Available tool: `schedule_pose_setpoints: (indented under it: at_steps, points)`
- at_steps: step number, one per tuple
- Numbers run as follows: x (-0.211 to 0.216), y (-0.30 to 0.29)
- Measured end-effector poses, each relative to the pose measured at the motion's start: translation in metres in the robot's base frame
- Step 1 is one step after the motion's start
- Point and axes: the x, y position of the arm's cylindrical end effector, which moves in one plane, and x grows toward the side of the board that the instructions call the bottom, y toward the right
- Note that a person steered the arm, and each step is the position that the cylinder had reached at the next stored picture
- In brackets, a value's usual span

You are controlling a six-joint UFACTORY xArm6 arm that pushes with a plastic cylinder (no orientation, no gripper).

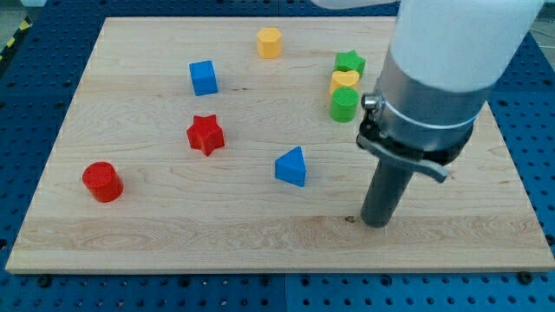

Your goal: Move the blue triangle towards the green circle

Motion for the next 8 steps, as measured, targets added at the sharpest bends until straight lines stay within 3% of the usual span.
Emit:
schedule_pose_setpoints:
  at_steps: [6, 8]
  points:
    - [0.005, -0.068]
    - [-0.014, -0.078]
